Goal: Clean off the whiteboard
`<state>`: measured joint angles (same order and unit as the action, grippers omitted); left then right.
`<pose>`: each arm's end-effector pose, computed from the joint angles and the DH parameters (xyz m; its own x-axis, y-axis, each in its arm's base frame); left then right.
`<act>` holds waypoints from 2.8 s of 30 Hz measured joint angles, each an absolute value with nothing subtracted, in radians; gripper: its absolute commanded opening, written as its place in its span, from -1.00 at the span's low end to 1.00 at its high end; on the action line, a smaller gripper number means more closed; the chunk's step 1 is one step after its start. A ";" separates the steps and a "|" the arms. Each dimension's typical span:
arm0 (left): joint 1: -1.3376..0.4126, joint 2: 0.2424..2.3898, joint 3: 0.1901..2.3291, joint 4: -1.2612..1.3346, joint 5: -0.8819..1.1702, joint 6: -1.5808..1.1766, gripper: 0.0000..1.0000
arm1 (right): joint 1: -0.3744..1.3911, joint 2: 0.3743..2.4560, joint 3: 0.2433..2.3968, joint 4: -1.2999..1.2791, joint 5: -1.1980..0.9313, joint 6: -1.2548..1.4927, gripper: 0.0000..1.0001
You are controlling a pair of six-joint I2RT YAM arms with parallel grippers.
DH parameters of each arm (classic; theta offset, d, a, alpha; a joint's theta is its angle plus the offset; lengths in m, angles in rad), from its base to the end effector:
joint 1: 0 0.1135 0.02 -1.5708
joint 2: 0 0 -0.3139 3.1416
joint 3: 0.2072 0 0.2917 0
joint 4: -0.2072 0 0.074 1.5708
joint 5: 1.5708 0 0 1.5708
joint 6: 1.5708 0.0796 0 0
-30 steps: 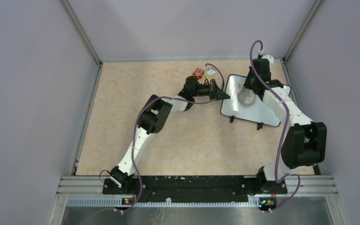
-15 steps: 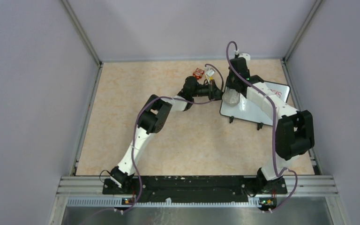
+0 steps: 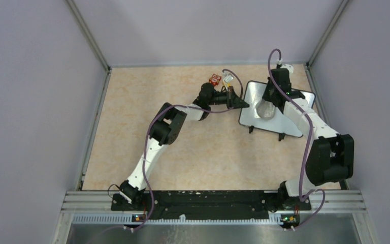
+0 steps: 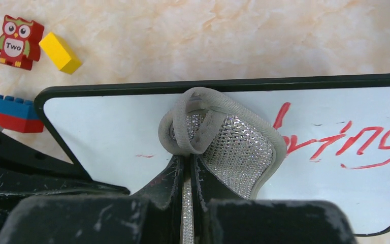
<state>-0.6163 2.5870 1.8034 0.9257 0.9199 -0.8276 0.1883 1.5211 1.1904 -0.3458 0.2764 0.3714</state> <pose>0.4958 -0.4288 0.1371 -0.6529 -0.0843 -0.7528 0.7569 -0.0337 -0.6527 0.4081 0.0557 0.2968 -0.5626 0.2482 -0.7886 0.2502 0.9603 0.1238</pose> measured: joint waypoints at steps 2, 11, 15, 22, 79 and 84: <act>-0.616 2.587 1.803 0.929 0.920 -0.827 -1.00 | 0.170 1.508 1.182 -0.352 0.279 0.371 -1.00; -0.616 2.587 1.803 0.926 0.928 -0.827 -1.00 | 0.236 1.543 1.215 -0.368 0.340 0.368 -1.00; -0.616 2.587 1.802 0.920 0.928 -0.826 -1.00 | 0.333 1.623 1.298 -0.393 0.373 0.367 -1.00; -0.616 2.587 1.802 0.915 0.926 -0.820 -1.00 | 0.372 1.680 1.362 -0.416 0.372 0.368 -1.00; -0.617 2.587 1.802 0.934 0.935 -0.813 -1.00 | 0.237 1.575 1.332 -0.436 0.332 0.359 -1.00; -0.617 2.587 1.802 0.934 0.935 -0.812 -1.00 | 0.311 1.700 1.516 -0.442 0.315 0.359 -1.00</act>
